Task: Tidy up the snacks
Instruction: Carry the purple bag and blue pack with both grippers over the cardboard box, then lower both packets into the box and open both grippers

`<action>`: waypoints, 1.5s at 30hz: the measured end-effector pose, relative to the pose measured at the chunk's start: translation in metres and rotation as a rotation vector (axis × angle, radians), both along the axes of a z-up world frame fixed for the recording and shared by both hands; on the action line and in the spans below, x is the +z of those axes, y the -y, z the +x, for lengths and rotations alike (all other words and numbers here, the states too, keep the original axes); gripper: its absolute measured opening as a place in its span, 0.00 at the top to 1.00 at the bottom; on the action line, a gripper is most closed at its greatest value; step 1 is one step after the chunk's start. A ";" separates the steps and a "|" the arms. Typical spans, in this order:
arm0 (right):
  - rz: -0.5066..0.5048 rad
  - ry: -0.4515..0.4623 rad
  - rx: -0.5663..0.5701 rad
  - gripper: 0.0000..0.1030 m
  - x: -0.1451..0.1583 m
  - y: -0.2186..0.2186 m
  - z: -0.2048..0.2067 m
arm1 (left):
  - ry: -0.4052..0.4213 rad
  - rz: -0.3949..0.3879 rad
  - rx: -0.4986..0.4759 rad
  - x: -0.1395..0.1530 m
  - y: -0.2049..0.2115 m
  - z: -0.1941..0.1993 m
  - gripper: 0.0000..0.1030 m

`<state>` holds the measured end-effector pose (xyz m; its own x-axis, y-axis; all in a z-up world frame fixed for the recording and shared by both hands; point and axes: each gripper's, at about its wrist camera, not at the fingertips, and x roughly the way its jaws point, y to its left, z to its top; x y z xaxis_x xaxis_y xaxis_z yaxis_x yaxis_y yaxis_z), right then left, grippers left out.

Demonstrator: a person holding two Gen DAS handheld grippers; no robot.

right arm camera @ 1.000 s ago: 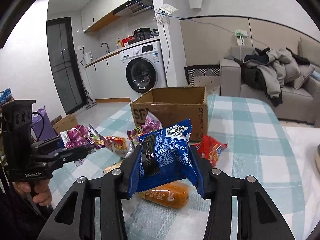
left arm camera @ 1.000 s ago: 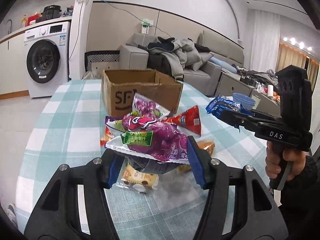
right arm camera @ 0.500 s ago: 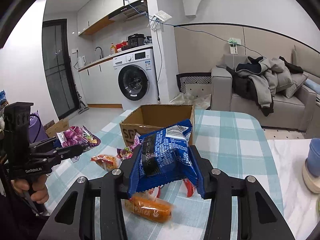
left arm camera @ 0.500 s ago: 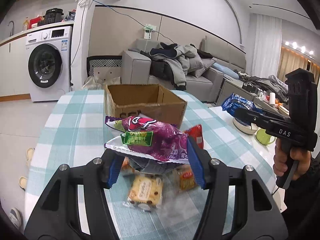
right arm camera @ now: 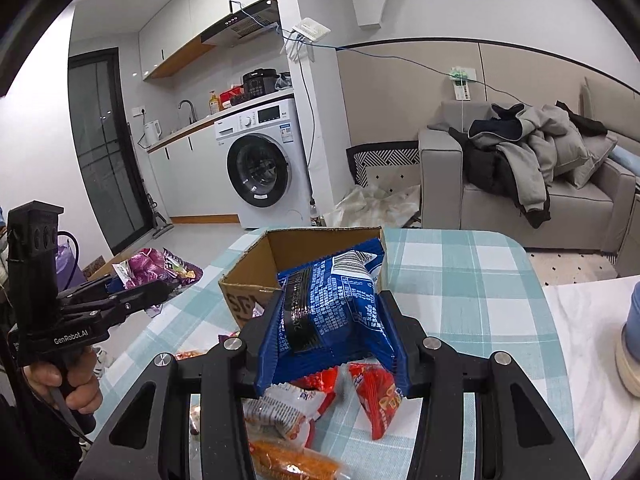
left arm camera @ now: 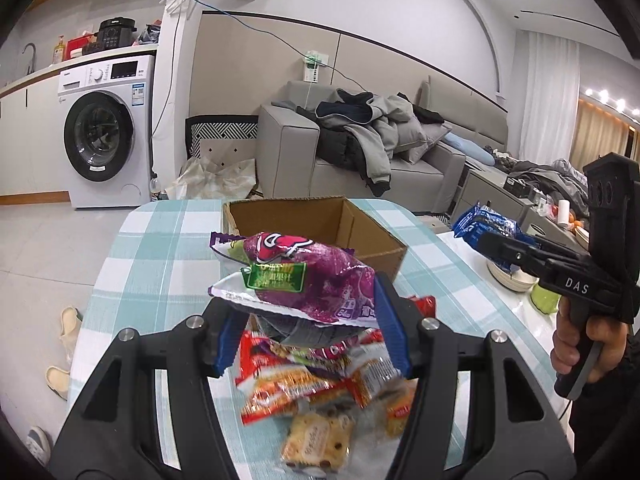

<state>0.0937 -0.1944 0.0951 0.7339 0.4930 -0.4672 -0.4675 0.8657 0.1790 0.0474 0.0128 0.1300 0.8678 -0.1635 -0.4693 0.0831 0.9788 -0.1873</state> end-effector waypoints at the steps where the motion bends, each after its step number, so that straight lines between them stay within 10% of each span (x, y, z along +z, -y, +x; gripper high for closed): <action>1: 0.000 -0.003 -0.001 0.55 0.000 -0.002 0.005 | -0.002 -0.003 0.000 0.000 -0.003 0.006 0.46; 45: -0.056 -0.118 0.065 0.55 -0.052 -0.054 0.135 | -0.144 0.044 -0.013 -0.050 -0.017 0.188 0.45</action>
